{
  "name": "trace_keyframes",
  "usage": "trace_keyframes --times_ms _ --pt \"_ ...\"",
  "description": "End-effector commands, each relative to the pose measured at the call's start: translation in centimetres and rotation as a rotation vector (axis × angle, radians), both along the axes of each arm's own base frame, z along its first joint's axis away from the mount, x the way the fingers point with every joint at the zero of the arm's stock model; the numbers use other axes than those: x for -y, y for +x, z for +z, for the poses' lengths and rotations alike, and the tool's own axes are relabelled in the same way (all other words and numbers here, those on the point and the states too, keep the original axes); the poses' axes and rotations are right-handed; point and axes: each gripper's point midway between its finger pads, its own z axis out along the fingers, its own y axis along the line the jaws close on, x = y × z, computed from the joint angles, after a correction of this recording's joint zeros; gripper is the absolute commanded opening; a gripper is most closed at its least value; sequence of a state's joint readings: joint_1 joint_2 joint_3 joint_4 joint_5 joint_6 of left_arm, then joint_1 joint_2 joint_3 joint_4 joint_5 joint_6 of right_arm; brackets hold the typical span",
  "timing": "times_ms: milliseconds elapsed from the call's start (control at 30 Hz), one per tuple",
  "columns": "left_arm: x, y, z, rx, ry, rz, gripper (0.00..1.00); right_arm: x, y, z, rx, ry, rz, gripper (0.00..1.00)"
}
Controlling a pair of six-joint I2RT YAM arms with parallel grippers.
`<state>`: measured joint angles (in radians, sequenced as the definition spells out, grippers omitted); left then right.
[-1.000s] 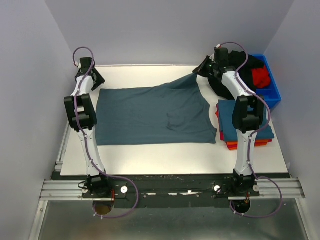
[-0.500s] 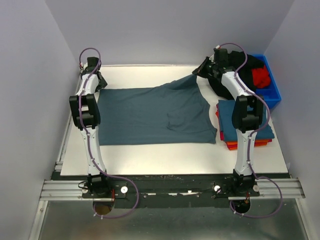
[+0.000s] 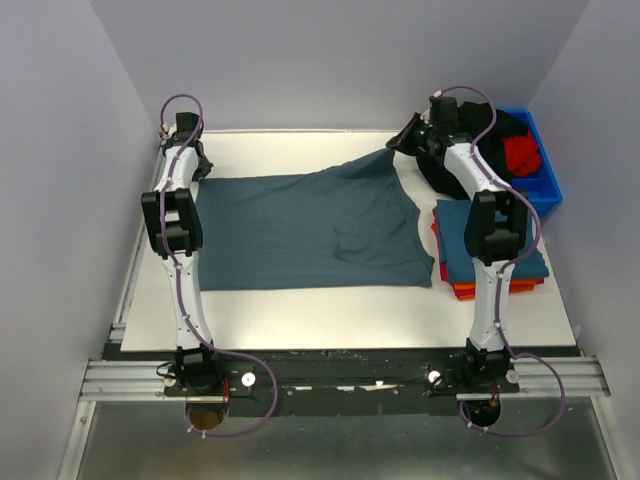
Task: Fold and stack the t-shirts
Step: Grap the side of the flattened tshirt furthest away from the robot with both arms
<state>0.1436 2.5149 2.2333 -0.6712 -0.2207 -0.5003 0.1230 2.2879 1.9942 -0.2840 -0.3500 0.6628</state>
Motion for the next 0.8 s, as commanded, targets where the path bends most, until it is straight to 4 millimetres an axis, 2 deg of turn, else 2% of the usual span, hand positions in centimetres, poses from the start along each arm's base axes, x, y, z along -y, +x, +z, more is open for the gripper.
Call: trace_keyframes --times_ms 0,67,133,400,533,633,767 --pt "0.6 -0.8 -1.9 -0.066 -0.026 -0.023 0.20 0.4 0.3 0.6 0.016 0.017 -0.001 0.01" --pt "0.7 -0.9 -1.7 -0.056 -0.025 -0.025 0.07 0.4 0.2 0.5 0.014 0.015 -0.003 0.01" --pt "0.6 -0.9 -1.2 -0.038 -0.017 -0.021 0.01 0.5 0.2 0.5 0.011 0.016 -0.006 0.01" --pt "0.9 -0.2 0.4 0.017 -0.022 -0.042 0.00 0.5 0.4 0.9 0.021 0.017 0.002 0.01" --pt "0.3 -0.2 2.4 0.070 0.010 -0.028 0.00 0.6 0.3 1.4 0.027 0.013 0.001 0.01" --pt "-0.3 -0.5 3.4 0.104 0.032 -0.015 0.00 0.6 0.2 1.2 0.021 0.013 0.003 0.01" --pt "0.0 -0.4 4.0 0.139 0.017 -0.024 0.00 0.6 0.0 0.9 0.011 0.013 0.002 0.01"
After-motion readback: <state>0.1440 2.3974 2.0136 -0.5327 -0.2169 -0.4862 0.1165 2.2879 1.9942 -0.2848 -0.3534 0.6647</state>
